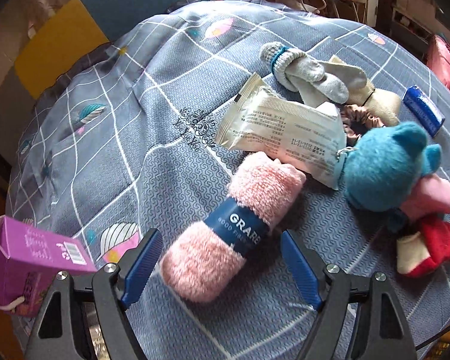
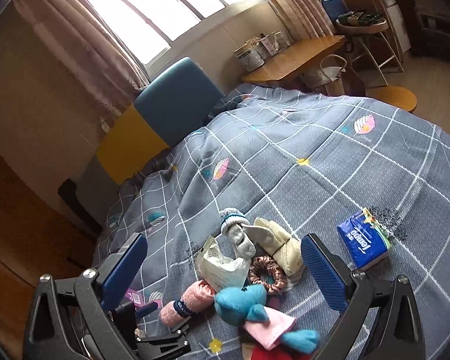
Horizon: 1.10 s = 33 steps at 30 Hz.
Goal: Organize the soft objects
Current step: 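Grasp the pink towel roll with left gripper while right gripper grasps blue tissue pack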
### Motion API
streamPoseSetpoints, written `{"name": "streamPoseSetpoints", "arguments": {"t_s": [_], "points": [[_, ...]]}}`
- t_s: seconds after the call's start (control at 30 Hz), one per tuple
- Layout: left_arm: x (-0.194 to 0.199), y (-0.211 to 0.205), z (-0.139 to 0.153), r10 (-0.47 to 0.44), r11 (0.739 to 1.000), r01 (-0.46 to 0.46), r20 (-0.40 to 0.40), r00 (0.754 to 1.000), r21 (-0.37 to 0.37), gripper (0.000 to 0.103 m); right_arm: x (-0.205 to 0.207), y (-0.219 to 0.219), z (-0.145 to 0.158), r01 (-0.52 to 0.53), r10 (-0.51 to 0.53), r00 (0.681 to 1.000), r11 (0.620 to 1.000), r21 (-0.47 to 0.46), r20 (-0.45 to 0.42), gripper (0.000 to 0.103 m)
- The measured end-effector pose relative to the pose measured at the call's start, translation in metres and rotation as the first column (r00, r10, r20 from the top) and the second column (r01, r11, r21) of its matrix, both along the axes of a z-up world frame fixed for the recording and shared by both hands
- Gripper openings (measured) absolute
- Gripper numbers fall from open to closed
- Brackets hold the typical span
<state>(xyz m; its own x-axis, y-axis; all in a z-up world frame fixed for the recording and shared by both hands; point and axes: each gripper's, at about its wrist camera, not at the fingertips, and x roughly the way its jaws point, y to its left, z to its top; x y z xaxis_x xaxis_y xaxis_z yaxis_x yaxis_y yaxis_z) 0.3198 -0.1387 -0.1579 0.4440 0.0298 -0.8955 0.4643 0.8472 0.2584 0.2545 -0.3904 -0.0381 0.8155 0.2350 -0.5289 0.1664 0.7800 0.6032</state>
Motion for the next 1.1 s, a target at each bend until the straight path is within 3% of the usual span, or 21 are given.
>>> {"name": "streamPoseSetpoints", "arguments": {"t_s": [0.1,0.13,0.23,0.27,0.4,0.47,0.53,0.63,0.73,0.8,0.9,1.03,1.1], "points": [[0.006,-0.004,-0.011,-0.032,0.999,0.033,-0.017,0.999,0.023,0.082,0.006,-0.003,-0.02,0.029,-0.029,0.999,1.0,0.005,0.012,0.103],[0.008,-0.005,-0.015,-0.036,0.999,0.037,-0.028,0.999,0.026,0.08,0.008,-0.006,-0.027,0.048,-0.048,0.998,0.999,-0.011,-0.043,0.103],[0.013,-0.001,-0.02,-0.016,1.0,0.015,-0.046,0.999,-0.013,0.066,-0.003,-0.034,-0.028,0.148,-0.148,0.989,0.988,0.051,-0.012,0.103],[0.015,0.0,-0.02,-0.007,1.0,0.006,-0.054,0.999,-0.026,0.055,-0.009,-0.046,-0.029,0.207,-0.206,0.978,0.976,0.067,-0.013,0.103],[0.014,-0.003,-0.021,-0.001,1.0,0.0,-0.053,0.999,-0.023,0.048,-0.026,-0.092,-0.057,0.386,-0.367,0.922,0.892,0.235,-0.123,0.102],[0.011,-0.003,-0.02,-0.002,1.0,0.002,-0.047,0.999,-0.019,0.045,-0.031,-0.107,-0.071,0.467,-0.424,0.881,0.85,0.245,-0.209,0.09],[0.008,-0.001,-0.017,0.008,1.0,-0.009,-0.041,0.999,-0.029,0.041,-0.028,-0.115,-0.083,0.506,-0.439,0.847,0.837,0.207,-0.299,0.081],[0.003,0.004,-0.01,0.023,0.998,-0.025,-0.036,0.999,-0.064,0.04,-0.007,-0.112,-0.097,0.448,-0.365,0.846,0.882,0.144,-0.389,0.08],[-0.002,0.011,-0.002,0.039,0.993,-0.043,-0.043,0.998,-0.111,0.04,0.025,-0.092,-0.098,0.325,-0.321,0.827,0.943,-0.072,-0.462,0.08],[-0.005,0.015,0.005,0.044,0.99,-0.05,-0.041,0.998,-0.133,0.04,0.041,-0.076,-0.096,0.237,-0.326,0.815,0.942,-0.236,-0.48,0.085],[-0.015,0.017,0.015,0.04,0.986,-0.047,-0.041,0.998,-0.161,0.04,0.059,-0.057,-0.104,0.108,-0.338,0.786,0.9,-0.423,-0.518,0.094],[-0.022,0.018,0.029,0.023,0.982,-0.028,-0.031,0.999,-0.187,0.04,0.064,-0.056,-0.122,0.034,-0.315,0.755,0.895,-0.446,-0.575,0.093],[-0.022,0.021,0.039,0.024,0.976,-0.031,-0.034,0.999,-0.215,0.04,0.063,-0.057,-0.128,0.028,-0.298,0.749,0.907,-0.421,-0.592,0.075]]}}
